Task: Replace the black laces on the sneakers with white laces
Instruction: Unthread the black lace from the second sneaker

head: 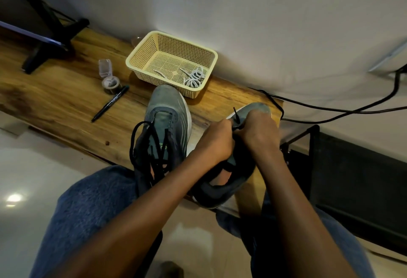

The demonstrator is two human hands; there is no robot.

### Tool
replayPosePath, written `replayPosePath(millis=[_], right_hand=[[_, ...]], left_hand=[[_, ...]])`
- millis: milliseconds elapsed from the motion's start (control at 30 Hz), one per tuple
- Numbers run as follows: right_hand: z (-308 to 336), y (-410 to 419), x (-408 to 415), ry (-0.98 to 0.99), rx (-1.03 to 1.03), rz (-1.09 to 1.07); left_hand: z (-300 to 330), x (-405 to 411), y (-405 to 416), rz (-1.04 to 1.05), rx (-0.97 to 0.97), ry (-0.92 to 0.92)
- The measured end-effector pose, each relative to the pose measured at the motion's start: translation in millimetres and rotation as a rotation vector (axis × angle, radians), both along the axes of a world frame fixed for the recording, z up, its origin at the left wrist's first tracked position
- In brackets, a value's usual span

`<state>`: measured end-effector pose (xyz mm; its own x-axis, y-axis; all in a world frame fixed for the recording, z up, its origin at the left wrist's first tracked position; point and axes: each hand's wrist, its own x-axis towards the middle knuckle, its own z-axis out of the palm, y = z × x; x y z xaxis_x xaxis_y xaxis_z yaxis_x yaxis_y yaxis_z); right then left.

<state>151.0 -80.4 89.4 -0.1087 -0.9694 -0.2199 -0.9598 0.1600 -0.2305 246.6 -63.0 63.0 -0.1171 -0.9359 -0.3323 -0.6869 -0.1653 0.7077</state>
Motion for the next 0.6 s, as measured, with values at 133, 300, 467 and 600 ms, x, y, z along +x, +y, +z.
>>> replayPosePath(millis=[133,300,467,600], right_hand=[[-9,0,0,0.014,-0.099,0.051],[-2,-10,-10,-0.207,0.086,0.109],[12,-9,-24,-0.406,0.264,0.240],[14,-11,-33,-0.453,0.323,0.265]], left_hand=[[2,0,0,0.028,-0.008,-0.006],[4,0,3,0.065,-0.036,0.006],[8,0,3,0.099,-0.037,0.009],[10,-1,3,0.101,-0.036,0.005]])
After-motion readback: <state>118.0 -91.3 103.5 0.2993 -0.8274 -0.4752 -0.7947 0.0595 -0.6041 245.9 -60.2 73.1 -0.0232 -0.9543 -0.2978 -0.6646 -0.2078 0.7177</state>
